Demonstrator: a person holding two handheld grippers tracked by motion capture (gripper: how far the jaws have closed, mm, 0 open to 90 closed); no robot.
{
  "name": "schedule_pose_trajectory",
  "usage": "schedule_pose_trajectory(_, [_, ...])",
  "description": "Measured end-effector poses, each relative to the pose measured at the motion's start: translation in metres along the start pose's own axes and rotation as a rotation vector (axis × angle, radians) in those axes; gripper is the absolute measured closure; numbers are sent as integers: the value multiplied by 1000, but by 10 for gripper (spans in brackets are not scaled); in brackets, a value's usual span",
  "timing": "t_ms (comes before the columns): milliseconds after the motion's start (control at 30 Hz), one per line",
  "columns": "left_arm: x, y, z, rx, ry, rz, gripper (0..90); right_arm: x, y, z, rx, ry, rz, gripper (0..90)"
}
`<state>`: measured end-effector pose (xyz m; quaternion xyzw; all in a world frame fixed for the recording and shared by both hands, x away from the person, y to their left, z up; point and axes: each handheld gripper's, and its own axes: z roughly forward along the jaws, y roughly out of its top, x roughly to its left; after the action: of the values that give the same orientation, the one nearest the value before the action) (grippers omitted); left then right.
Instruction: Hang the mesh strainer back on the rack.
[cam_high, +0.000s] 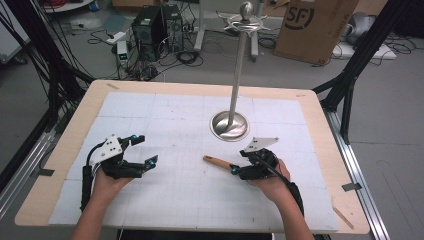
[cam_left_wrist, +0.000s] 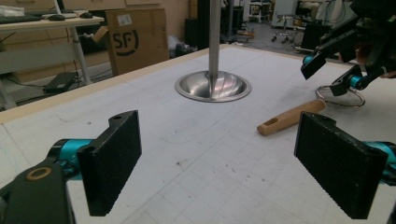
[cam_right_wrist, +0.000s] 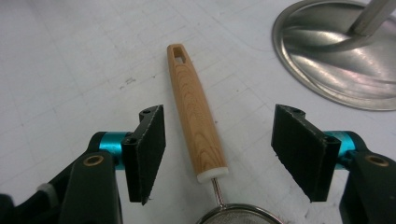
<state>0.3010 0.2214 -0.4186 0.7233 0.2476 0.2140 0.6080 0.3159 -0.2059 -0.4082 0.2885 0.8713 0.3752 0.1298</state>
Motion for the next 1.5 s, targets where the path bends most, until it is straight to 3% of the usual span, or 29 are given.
schedule_pose_trajectory(233, [0,0,-1,-3,0,-7,154,-3,8,11,119,18,-14,410])
schedule_pose_trajectory(400, [0,0,0,-1,-2,-5,154,-4,7,17,164,28,-16,442])
schedule_pose_trajectory(567, [-1,0,0,-2,-6,-8,154,-1,5,24,220,52,-46,551])
schedule_pose_trajectory(700, [-1,0,0,-1,-4,-7,154,0,4,27,260,51,-33,628])
schedule_pose_trajectory(967, [-1,0,1,5,-3,0,154,-1,3,26,262,38,10,663])
schedule_pose_trajectory(1500, [-1,-1,1,7,-2,-6,154,0,5,25,287,47,3,627])
